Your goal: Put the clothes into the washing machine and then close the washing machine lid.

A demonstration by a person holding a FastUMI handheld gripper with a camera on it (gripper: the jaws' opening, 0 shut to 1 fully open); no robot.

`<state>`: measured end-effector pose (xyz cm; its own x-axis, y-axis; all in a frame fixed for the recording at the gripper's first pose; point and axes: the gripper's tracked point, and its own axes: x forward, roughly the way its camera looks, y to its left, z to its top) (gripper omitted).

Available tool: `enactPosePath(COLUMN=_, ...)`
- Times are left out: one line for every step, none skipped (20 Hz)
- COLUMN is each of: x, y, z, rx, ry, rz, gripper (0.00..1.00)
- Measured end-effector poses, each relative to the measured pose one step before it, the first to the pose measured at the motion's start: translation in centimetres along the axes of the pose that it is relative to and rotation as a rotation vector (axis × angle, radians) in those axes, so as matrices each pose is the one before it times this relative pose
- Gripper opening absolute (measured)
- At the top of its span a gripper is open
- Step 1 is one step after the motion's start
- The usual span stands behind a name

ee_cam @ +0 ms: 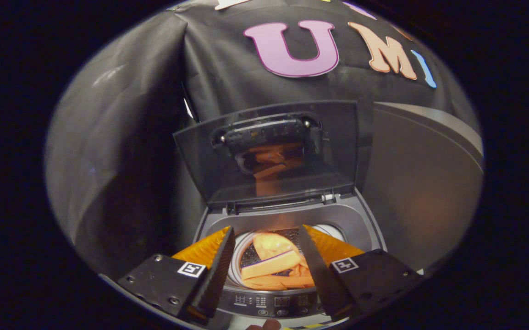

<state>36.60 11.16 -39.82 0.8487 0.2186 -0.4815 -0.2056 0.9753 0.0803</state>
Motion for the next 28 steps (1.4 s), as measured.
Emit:
enactPosePath(x=-1.218, y=-0.097, z=0.516, rx=0.00139, ry=-0.00447, rz=0.00242, gripper=0.85)
enactPosePath(x=-1.043, y=-0.033, z=0.736, rx=-0.00012, ry=-0.01101, rz=0.00396, gripper=0.86)
enactPosePath(x=-0.986, y=-0.398, z=0.609, rx=-0.00767, ry=-0.00542, rz=-0.01479, gripper=0.91)
enactPosePath(x=-1.363, y=-0.618, z=0.396, rx=-0.02211, ry=0.00074, rz=-0.01616, gripper=0.94)
enactPosePath(x=-0.967, y=-0.244, z=0.227, rx=-0.01314, ry=0.00659, rz=-0.00609, gripper=0.95)
enactPosePath(x=-0.588, y=0.183, z=0.384, rx=-0.00267, ry=-0.01199, rz=0.01039, gripper=0.97)
enactPosePath(x=-0.469, y=0.553, z=0.886, rx=0.01212, ry=-0.03320, rz=0.02791, gripper=0.98)
enactPosePath(x=-0.210, y=0.384, z=0.721, rx=0.01544, ry=-0.03742, rz=0.01790, gripper=0.98)
enactPosePath(x=-0.582, y=0.149, z=1.238, rx=0.02772, ry=-0.06185, rz=0.00522, gripper=0.99)
enactPosePath(x=-0.391, y=0.097, z=1.049, rx=0.04265, ry=-0.05205, rz=0.00824, gripper=0.99)
enactPosePath(x=-0.282, y=0.049, z=0.384, rx=0.02577, ry=-0.01532, rz=-0.00724, gripper=0.98)
enactPosePath(x=-0.621, y=-0.012, z=0.339, rx=0.00543, ry=-0.00283, rz=-0.00332, gripper=0.98)
enactPosePath(x=-0.249, y=0.267, z=0.182, rx=-0.00578, ry=0.01008, rz=0.00591, gripper=0.98)
enactPosePath(x=-0.019, y=0.758, z=0.411, rx=-0.01611, ry=0.00024, rz=0.02196, gripper=0.98)
enactPosePath(x=-0.012, y=0.723, z=0.263, rx=-0.02734, ry=0.00774, rz=0.02087, gripper=0.98)
enactPosePath(x=0.067, y=0.716, z=0.436, rx=-0.03654, ry=-0.00221, rz=0.01717, gripper=0.98)
enactPosePath(x=0.159, y=0.474, z=0.707, rx=-0.04656, ry=-0.00573, rz=0.00567, gripper=0.98)
enactPosePath(x=0.238, y=0.409, z=0.893, rx=-0.04628, ry=-0.01745, rz=0.00183, gripper=0.98)
enactPosePath(x=0.287, y=0.224, z=0.834, rx=-0.03884, ry=-0.01459, rz=-0.00567, gripper=0.98)
enactPosePath(x=0.507, y=0.572, z=0.996, rx=-0.02697, ry=-0.02389, rz=0.00175, gripper=0.98)
enactPosePath(x=0.590, y=0.346, z=0.871, rx=-0.01459, ry=-0.01785, rz=-0.00196, gripper=0.98)
enactPosePath(x=0.582, y=0.449, z=0.733, rx=-0.00538, ry=-0.01769, rz=-0.00212, gripper=0.98)
enactPosePath(x=0.748, y=0.212, z=0.732, rx=0.00552, ry=-0.01419, rz=-0.00319, gripper=0.98)
enactPosePath(x=0.826, y=0.034, z=0.737, rx=0.00941, ry=-0.01272, rz=-0.00446, gripper=0.98)
enactPosePath(x=0.923, y=-0.026, z=0.654, rx=0.01048, ry=-0.01329, rz=-0.00292, gripper=0.98)
enactPosePath(x=1.063, y=-0.221, z=0.581, rx=0.00266, ry=-0.01105, rz=-0.01255, gripper=0.98)
enactPosePath(x=0.921, y=-0.187, z=0.403, rx=0.00205, ry=-0.00798, rz=-0.00923, gripper=0.97)
enactPosePath(x=1.178, y=0.025, z=0.355, rx=0.00084, ry=-0.00301, rz=-0.00361, gripper=0.97)
